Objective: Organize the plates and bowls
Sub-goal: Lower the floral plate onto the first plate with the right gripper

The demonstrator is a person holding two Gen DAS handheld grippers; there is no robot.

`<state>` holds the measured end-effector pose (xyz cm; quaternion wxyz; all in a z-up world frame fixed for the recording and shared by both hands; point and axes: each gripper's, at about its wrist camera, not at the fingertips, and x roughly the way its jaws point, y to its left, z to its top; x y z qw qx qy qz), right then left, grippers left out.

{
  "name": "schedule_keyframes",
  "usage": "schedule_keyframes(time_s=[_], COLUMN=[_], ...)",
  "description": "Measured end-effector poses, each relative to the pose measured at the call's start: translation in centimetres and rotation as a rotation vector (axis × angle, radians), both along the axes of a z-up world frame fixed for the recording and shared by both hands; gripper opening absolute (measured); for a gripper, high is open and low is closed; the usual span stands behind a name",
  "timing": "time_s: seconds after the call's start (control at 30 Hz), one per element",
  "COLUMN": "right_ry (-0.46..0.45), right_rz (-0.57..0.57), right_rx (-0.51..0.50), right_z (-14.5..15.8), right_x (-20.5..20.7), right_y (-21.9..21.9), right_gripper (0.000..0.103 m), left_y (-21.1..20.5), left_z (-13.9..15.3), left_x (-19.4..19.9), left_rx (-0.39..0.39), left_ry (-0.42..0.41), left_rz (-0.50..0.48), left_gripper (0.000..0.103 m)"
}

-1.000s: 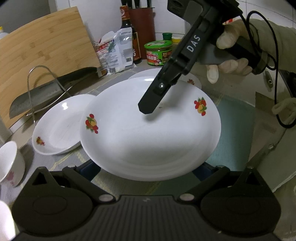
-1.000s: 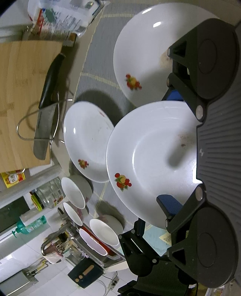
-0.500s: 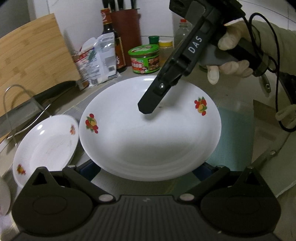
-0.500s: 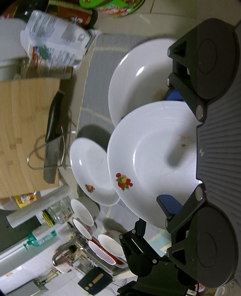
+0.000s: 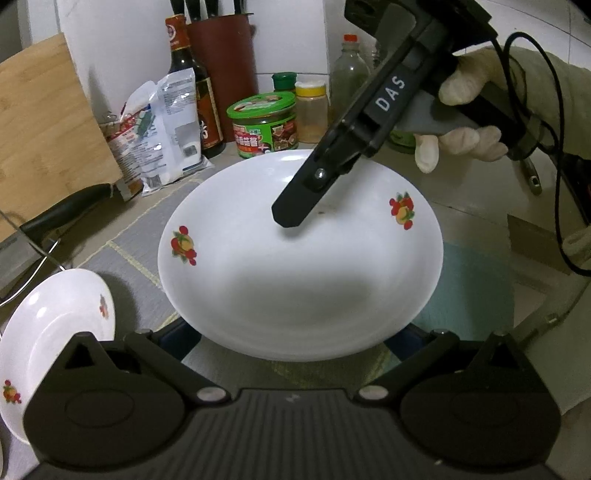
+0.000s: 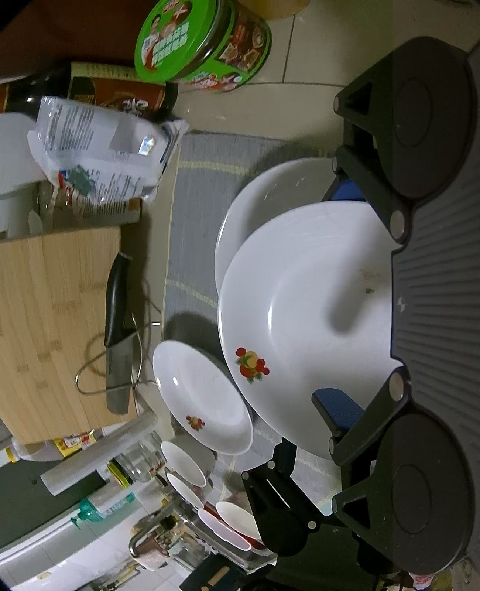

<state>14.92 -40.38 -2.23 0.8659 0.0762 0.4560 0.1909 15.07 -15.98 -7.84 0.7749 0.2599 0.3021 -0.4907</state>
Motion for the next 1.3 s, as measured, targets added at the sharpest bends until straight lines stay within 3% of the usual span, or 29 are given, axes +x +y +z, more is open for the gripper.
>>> schedule_keyframes(time_s=[1.3], right_ry=[0.043], right_rz=[-0.008], right_rx=[-0.034], right_z=[-1.2], right_x=[1.9], right_y=[-0.5], right_gripper=[0.1], left_y=[-2.7], left_z=[-1.4], left_x=[2.8], left_rx=[0.114], left_ry=[0.058], left_rz=[0.073], left_gripper=[0.103])
